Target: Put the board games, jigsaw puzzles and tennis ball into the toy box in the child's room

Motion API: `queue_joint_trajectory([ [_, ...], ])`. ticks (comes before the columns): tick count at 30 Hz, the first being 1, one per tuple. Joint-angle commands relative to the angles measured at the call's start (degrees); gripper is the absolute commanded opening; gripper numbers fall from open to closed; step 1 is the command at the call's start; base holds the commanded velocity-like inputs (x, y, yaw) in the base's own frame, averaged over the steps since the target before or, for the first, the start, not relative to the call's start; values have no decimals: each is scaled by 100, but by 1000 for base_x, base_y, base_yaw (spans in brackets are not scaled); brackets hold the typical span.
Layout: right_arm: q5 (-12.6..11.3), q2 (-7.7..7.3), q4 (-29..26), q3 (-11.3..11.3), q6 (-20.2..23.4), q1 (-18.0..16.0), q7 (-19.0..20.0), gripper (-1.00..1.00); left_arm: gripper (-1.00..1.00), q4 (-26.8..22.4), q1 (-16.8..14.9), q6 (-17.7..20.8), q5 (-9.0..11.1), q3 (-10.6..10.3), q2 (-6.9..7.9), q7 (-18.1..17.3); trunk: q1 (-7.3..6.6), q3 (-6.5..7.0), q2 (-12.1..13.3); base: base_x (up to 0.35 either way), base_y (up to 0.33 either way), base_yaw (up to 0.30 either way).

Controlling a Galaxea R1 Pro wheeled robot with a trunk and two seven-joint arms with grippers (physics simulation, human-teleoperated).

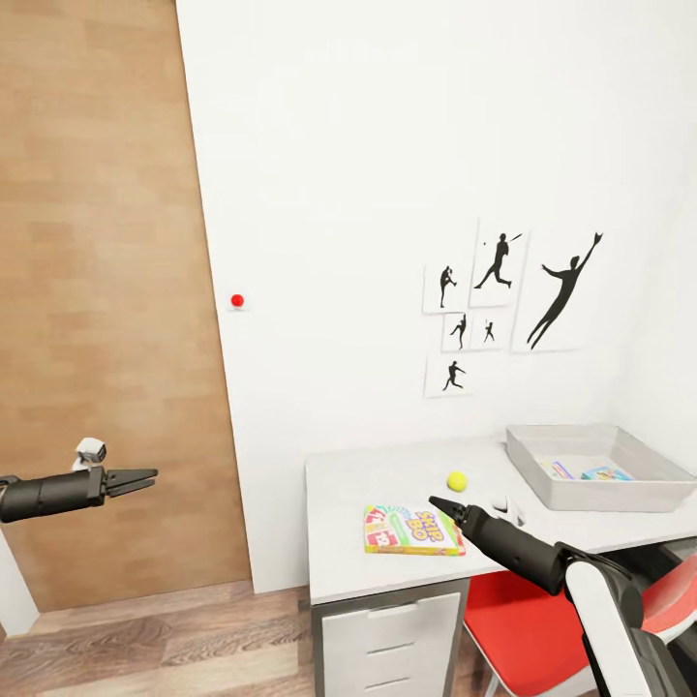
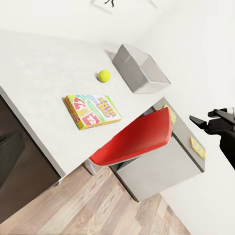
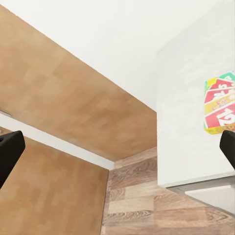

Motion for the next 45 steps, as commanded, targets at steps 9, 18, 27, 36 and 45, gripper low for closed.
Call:
queue_joint_trajectory([
  [9, 459, 22, 5, -19, 52, -11, -306, 100, 100, 2, -2, 63, -6, -7, -13, -21, 2, -3, -4, 0, 86, 0],
  [18, 709, 143, 1245, 93, 509, -1890, -2653, 100, 100, 2, -1, 64, -27, 0, -173, -21, 2, -3, -4, 0, 11, 0],
  [27, 772, 390, 3741, 136, 568, -3982, -3945, 100, 100, 2, 0, 60, -33, 0, -189, -21, 2, -3, -4, 0, 0, 0],
  [36, 809, 540, 5527, 163, 372, -5144, -4417, 100, 100, 2, -1, 60, -32, 0, -182, -21, 2, -3, -4, 0, 0, 0],
  [45, 802, 599, 5371, 184, 479, -5306, -4762, 100, 100, 2, 0, 60, -37, 0, -185, -21, 2, -3, -4, 0, 0, 0],
])
